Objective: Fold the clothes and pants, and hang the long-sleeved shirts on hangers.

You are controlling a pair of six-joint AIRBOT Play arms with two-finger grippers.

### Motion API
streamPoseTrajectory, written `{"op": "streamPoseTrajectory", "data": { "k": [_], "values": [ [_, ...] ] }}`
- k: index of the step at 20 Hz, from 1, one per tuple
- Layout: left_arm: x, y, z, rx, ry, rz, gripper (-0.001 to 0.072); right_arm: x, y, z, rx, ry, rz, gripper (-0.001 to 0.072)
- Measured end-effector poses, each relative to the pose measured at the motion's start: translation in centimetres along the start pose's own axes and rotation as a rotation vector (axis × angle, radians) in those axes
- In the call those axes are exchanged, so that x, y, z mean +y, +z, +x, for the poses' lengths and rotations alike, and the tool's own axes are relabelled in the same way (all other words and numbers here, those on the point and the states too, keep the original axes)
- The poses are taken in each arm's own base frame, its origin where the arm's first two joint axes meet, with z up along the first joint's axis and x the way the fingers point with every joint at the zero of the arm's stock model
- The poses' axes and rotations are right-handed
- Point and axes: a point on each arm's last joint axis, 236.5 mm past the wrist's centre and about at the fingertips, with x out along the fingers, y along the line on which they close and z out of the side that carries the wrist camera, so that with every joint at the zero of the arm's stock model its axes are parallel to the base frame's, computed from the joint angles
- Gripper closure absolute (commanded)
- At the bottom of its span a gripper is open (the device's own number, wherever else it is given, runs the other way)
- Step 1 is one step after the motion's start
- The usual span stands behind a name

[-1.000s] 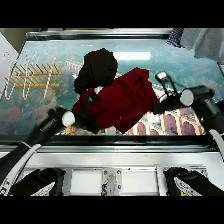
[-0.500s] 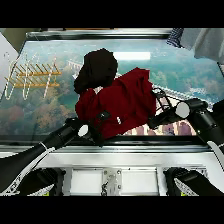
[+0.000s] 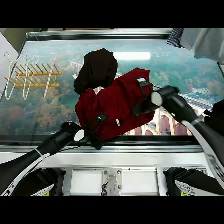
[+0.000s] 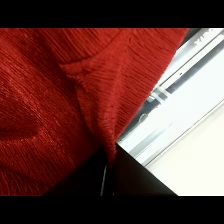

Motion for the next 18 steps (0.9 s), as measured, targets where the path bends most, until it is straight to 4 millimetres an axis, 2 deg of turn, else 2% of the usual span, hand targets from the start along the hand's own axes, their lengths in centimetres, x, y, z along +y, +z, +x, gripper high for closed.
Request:
{"op": "streamPoseTrajectory", "data": {
  "k": [5,8,13,18],
  "values": [
    [0.1,-0.3,0.5,0.007,-0.001,-0.022,0.0690,0.4,0.8,4.1,0.161,-0.136,-0.005,0.0221],
    [0.2,-0.7,1.2,0.032,-0.002,-0.034,0.0689,-0.7,-0.6,5.7,0.268,-0.230,0.002,0.0222],
    [0.2,-1.0,1.5,0.045,-0.001,-0.039,0.0690,-2.7,-3.6,5.9,0.424,-0.358,0.000,0.0222],
    [0.8,-0.1,0.1,-0.008,0.005,-0.057,0.0690,-2.1,-6.0,5.9,0.481,-0.399,-0.049,0.0228]
  ]
}}
